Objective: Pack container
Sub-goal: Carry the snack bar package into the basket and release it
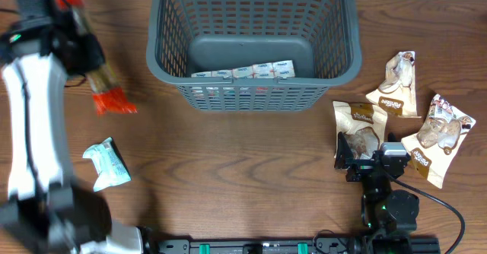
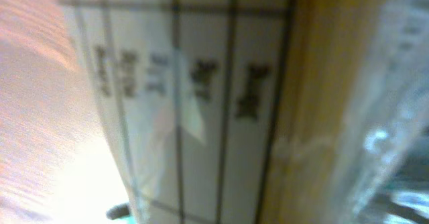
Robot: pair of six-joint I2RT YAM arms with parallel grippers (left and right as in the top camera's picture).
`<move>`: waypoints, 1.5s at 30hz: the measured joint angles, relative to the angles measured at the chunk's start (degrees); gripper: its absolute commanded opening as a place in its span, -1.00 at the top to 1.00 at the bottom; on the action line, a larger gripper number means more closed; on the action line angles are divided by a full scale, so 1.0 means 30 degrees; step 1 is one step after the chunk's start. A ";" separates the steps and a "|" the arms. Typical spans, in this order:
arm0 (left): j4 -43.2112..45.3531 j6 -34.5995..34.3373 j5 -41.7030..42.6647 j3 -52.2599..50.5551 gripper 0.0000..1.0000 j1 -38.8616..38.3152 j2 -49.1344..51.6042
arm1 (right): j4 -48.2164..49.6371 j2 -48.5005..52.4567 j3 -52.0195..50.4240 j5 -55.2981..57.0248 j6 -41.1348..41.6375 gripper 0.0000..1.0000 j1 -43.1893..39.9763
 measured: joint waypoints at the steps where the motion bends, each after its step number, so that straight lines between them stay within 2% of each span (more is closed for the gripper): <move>1: 0.0452 0.0029 0.0022 0.0036 0.89 -0.0051 -0.1202 | 0.0000 0.0000 0.0000 0.0000 0.0000 -0.99 0.0000; 5: 0.1967 0.0882 -0.0073 0.0095 0.89 -0.0765 -0.4539 | 0.0000 0.0000 0.0000 0.0000 0.0000 -0.99 0.0000; 8: 0.3191 0.2965 0.0393 0.0109 0.89 -0.2426 -0.6084 | 0.0000 0.0000 0.0000 0.0000 0.0000 -0.98 0.0000; 16: 0.5901 1.1883 0.1763 0.0102 0.88 -0.9326 -0.6615 | 0.0000 0.0000 0.0000 0.0000 0.0000 -0.99 0.0000; 20: 0.6885 1.5752 0.2135 0.0102 0.88 -1.1613 -0.5799 | 0.0007 0.0000 0.0000 -0.0007 0.0000 -0.99 0.0000; 27: 0.7286 1.7959 0.2229 0.0109 0.88 -1.2240 -0.2164 | 0.0007 0.0000 0.0000 0.0000 0.0000 -0.99 0.0000; 34: 0.7278 1.8309 0.1909 0.0102 0.88 -1.2225 0.3337 | 0.0015 0.0000 0.0000 0.0000 0.0000 -0.99 0.0000; 38: 0.7096 1.8389 0.1647 0.0095 0.88 -1.2225 0.5391 | 0.0146 0.0000 0.0000 0.0000 0.0000 -0.99 0.0000; 39: 0.7031 1.8374 0.1632 0.0095 0.81 -1.2225 0.5632 | 0.0204 0.0000 0.0000 0.0000 0.0000 -0.99 0.0000; 40: 0.6885 1.8367 0.1639 0.0095 0.51 -1.2211 0.5821 | 0.0240 0.0000 0.0000 0.0000 0.0007 -0.99 0.0000; 42: 0.6557 1.8404 0.1647 0.0095 0.03 -1.2211 0.5974 | 0.0262 0.0000 0.0000 0.0000 0.0000 -0.98 0.0000; 44: 0.6550 1.8425 0.1756 0.0102 -0.37 -1.2211 0.5952 | 0.0284 0.0000 0.0000 0.0000 0.0000 -0.98 0.0000; 45: 0.6579 1.8404 0.1807 0.0109 -0.40 -1.2218 0.5843 | 0.0291 0.0000 0.0000 0.0000 0.0000 -0.99 0.0000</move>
